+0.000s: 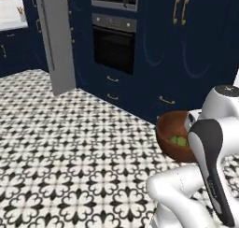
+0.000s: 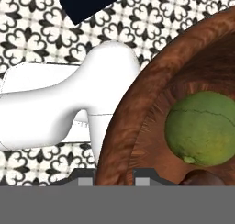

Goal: Pick the chicken drumstick and lime from their plates and place them in the bowl. Then put the bowl in the fridge.

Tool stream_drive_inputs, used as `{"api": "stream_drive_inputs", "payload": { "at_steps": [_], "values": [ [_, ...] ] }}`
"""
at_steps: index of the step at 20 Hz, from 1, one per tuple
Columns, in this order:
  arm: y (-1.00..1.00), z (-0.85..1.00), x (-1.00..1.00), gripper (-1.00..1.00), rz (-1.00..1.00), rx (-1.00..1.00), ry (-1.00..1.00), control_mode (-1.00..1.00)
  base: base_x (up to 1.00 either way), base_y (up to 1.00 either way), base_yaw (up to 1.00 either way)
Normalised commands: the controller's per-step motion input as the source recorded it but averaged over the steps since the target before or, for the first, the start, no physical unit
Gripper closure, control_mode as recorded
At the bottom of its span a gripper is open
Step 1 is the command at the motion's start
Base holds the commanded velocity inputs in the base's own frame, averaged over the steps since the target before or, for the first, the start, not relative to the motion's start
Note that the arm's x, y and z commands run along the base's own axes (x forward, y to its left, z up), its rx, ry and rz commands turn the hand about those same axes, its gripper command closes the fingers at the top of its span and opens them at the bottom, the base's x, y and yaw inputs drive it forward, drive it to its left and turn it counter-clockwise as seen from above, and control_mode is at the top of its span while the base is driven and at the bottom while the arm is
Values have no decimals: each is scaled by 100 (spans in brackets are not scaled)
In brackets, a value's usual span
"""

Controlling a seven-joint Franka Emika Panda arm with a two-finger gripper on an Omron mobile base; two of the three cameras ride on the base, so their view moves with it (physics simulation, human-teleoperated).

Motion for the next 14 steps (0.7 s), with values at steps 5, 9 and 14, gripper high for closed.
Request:
{"api": "stream_drive_inputs", "payload": {
  "at_steps": [5, 9, 14],
  "values": [
    [0, 0, 0, 100, 0, 0, 0, 100, 100, 0, 71],
    [0, 0, 0, 100, 0, 0, 0, 100, 100, 0, 64],
    [0, 0, 0, 100, 0, 0, 0, 100, 100, -1, 27]
  ]
}}
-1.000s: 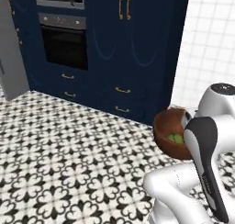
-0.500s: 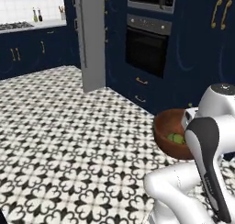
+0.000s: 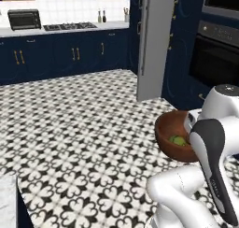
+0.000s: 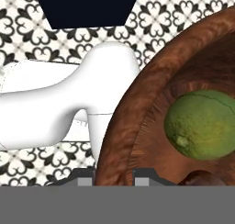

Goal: Pick the chicken drumstick and lime from their plates and place them in the bowl. Then put the bowl in the fridge.

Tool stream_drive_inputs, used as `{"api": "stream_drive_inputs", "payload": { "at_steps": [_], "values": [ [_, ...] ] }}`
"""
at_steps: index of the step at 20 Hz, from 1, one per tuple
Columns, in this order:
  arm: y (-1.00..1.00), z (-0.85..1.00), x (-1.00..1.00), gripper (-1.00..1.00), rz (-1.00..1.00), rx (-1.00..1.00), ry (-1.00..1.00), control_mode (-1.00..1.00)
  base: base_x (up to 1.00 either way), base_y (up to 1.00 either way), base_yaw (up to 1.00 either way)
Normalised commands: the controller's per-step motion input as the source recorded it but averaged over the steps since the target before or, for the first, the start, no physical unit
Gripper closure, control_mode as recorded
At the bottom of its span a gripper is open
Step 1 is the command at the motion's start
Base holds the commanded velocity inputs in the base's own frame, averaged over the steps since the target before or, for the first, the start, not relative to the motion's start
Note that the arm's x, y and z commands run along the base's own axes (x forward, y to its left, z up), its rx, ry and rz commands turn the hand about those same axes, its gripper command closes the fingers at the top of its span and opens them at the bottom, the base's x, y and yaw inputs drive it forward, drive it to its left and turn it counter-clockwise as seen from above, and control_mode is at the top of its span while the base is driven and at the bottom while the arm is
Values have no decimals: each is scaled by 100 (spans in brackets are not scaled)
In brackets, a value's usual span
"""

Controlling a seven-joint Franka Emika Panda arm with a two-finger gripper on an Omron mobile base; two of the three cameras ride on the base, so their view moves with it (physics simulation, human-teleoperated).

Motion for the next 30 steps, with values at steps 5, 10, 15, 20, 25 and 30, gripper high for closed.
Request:
{"api": "stream_drive_inputs", "payload": {
  "at_steps": [5, 10, 15, 20, 25, 30],
  "values": [
    [0, 0, 0, 100, 0, 0, 0, 100, 100, -2, 2],
    [0, 0, 0, 100, 0, 0, 0, 100, 100, 0, -1],
    [0, 0, 0, 100, 0, 0, 0, 100, 100, 0, -9],
    [0, 0, 0, 100, 0, 0, 0, 100, 100, 0, -5],
    [0, 0, 0, 100, 0, 0, 0, 100, 100, 0, -5],
    [0, 0, 0, 100, 0, 0, 0, 100, 100, 0, -7]
  ]
}}
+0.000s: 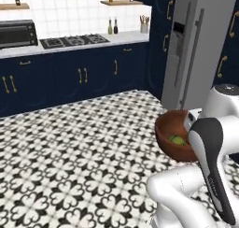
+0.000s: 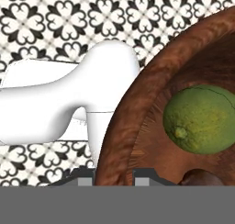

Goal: Pick the chicken drumstick and lime from their plates and place them in the bowl. Then put the bowl in the fridge.

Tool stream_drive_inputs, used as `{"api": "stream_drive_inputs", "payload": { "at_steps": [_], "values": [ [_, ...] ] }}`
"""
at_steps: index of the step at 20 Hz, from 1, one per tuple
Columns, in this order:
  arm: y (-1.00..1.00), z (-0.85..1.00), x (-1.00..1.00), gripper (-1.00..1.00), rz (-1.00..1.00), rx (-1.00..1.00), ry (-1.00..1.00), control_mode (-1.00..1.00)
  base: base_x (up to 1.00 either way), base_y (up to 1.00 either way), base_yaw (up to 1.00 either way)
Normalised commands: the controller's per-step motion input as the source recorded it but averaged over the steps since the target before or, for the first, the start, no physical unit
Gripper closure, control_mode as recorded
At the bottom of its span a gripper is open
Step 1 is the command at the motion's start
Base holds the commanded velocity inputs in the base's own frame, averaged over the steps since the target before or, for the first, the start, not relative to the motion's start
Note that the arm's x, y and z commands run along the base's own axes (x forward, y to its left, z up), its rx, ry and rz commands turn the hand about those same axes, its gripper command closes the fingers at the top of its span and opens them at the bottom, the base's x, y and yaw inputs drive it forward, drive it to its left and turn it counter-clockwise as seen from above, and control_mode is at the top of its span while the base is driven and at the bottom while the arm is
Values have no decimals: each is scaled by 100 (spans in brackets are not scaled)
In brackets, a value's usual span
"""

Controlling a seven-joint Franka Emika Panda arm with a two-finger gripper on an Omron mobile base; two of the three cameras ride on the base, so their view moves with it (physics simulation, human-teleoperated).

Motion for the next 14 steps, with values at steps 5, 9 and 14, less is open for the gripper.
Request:
{"api": "stream_drive_inputs", "payload": {
  "at_steps": [5, 9, 14],
  "values": [
    [0, 0, 0, 100, 0, 0, 0, 100, 100, 0, -13],
    [0, 0, 0, 100, 0, 0, 0, 100, 100, 0, -28],
    [0, 0, 0, 100, 0, 0, 0, 100, 100, 5, -39]
  ]
}}
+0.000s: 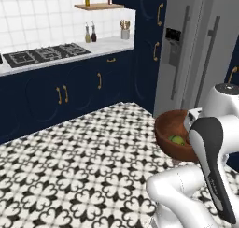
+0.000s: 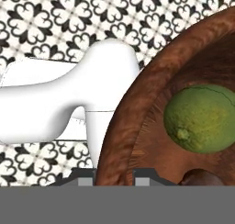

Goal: Pick the chicken drumstick and lime from their plates and place them in the bowl. Then put the bowl in the fridge.

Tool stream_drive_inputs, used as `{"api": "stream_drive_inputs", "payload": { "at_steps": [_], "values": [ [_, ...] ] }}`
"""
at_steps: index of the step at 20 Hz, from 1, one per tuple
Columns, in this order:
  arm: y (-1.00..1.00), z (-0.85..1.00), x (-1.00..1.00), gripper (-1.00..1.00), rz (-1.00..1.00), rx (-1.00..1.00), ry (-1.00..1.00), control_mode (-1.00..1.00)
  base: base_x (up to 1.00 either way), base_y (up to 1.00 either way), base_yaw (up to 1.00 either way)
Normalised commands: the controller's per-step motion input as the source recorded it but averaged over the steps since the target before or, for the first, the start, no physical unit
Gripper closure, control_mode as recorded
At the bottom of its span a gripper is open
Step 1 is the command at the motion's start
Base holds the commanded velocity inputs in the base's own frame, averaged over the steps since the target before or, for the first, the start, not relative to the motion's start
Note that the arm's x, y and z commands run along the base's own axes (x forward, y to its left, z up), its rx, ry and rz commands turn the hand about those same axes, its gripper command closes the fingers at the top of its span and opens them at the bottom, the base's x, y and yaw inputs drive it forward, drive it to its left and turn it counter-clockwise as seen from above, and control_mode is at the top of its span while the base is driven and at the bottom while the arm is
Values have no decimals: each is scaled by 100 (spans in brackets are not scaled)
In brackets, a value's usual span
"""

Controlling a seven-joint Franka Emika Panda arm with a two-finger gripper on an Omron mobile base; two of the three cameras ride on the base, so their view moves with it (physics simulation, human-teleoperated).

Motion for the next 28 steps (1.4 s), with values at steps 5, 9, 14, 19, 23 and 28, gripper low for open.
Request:
{"api": "stream_drive_inputs", "payload": {
  "at_steps": [5, 9, 14, 19, 23, 28],
  "values": [
    [0, 0, 0, 100, 0, 0, 0, 100, 100, 28, -44],
    [0, 0, 0, 100, 0, 0, 0, 100, 100, 71, -48],
    [0, 0, 0, 100, 0, 0, 0, 100, 100, 90, -52],
    [0, 0, 0, 100, 0, 0, 0, 100, 100, 100, -49],
    [0, 0, 0, 100, 0, 0, 0, 100, 100, 100, -40],
    [0, 0, 0, 100, 0, 0, 0, 100, 90, 92, -53]
  ]
}}
